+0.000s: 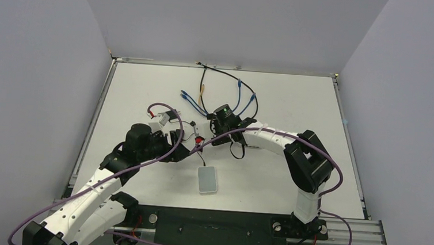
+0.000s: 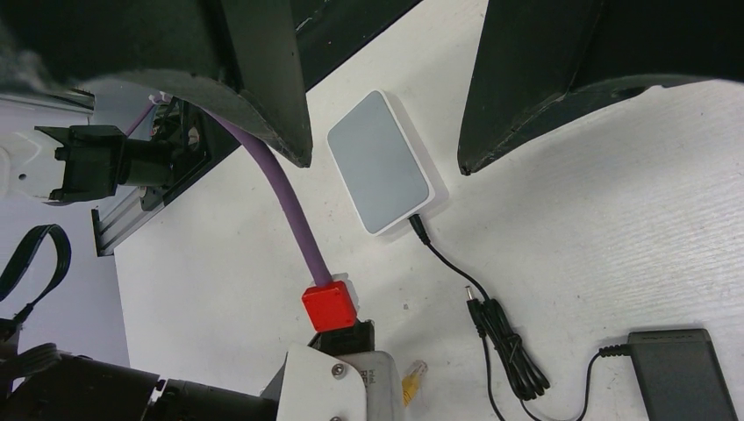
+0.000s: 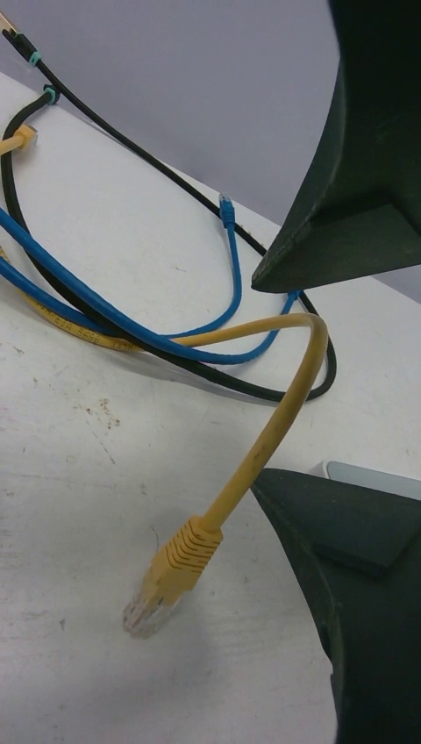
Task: Insert the plug into the switch port
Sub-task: Pick up the connector from the center of the board.
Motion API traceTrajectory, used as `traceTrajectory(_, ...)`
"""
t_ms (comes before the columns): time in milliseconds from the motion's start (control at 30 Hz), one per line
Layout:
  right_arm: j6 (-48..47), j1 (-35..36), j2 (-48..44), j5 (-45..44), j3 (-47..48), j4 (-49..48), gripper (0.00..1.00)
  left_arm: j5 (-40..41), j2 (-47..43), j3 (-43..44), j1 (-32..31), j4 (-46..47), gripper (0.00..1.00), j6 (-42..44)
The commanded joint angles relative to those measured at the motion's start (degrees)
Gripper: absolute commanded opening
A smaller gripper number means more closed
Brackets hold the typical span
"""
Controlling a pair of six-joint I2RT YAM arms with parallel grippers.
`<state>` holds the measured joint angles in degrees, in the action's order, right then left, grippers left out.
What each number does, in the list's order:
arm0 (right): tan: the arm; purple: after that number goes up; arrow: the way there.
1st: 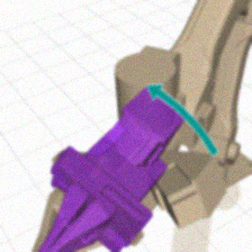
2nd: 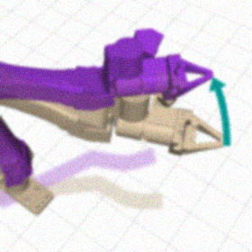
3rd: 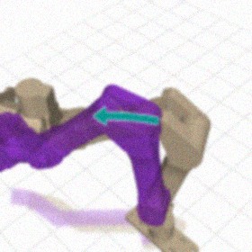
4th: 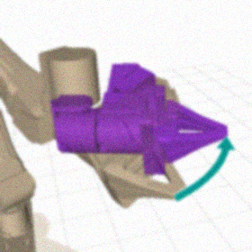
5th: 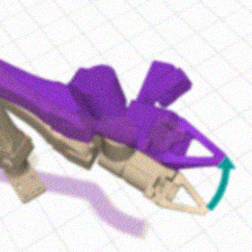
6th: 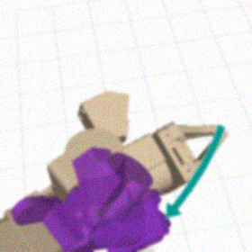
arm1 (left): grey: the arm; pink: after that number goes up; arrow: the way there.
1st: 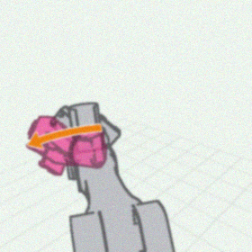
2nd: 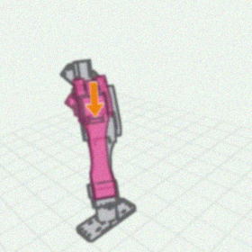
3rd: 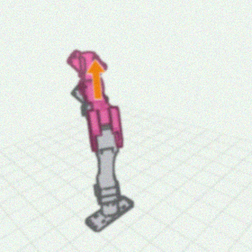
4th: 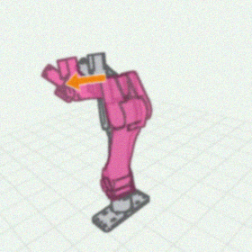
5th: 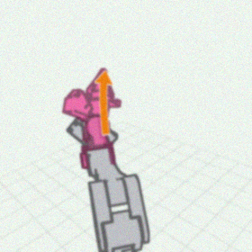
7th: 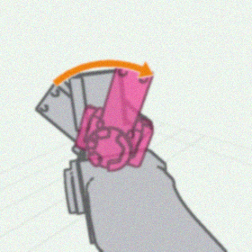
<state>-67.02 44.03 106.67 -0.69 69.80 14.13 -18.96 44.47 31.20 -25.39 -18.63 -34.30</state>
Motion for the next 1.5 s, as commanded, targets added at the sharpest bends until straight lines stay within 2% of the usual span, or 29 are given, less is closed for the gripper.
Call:
traceTrajectory(0, 0.1, 0.3, 1.3, -1.1, 3.3, -0.3, 0.64, -0.8, -0.9, -0.3, 0.3, 1.0, 0.59, -0.3)
traceTrajectory(33, 0.4, 0.3, 1.4, -1.0, 3.6, 0.5, 0.54, -0.8, -0.9, -0.3, 0.3, 1.0, 0.59, -0.3)
traceTrajectory(67, 0.6, 0.3, 1.8, -1.0, 4.2, 0.8, 0.48, -0.8, -0.8, -0.3, 0.3, 1.0, 0.60, -0.3)
traceTrajectory(100, 1.0, 0.3, 1.9, -0.9, 4.5, 1.7, 0.34, -0.9, -0.7, -0.4, 0.3, 1.0, 0.60, -0.3)
traceTrajectory(133, 1.2, 0.3, 2.1, -0.9, 4.9, 2.1, 0.28, -1.0, -0.7, -0.4, 0.3, 1.0, 0.59, -0.3)
traceTrajectory(167, 1.4, 0.3, 2.1, -0.8, 5.1, 2.8, 0.16, -1.1, -0.7, -0.4, 0.3, 1.1, 0.59, -0.3)
traceTrajectory(300, 1.7, 0.3, 2.1, -0.8, 5.3, 3.6, 0.00, -1.1, -0.5, -0.5, 0.4, 1.4, 0.59, -0.3)
traceTrajectory(500, 2.5, 0.3, 0.3, -3.5, 5.0, 1.8, 0.00, -1.1, -0.7, -0.5, 0.4, 1.3, 0.59, -0.3)
traceTrajectory(633, 2.7, 0.2, -2.0, -9.0, 4.5, -1.5, 0.00, -0.9, -0.8, -0.4, 0.4, 1.1, 0.59, -0.4)
traceTrajectory(1000, -1.7, -0.5, -9.4, -18.6, 4.9, -6.0, 0.00, -0.9, -0.5, 0.1, 0.6, 1.0, 0.59, -0.3)
traceTrajectory(1467, -9.5, 0.8, -16.0, -28.0, 8.6, -2.5, 0.00, -1.9, 0.4, 0.2, 1.0, 1.6, 0.59, -0.1)
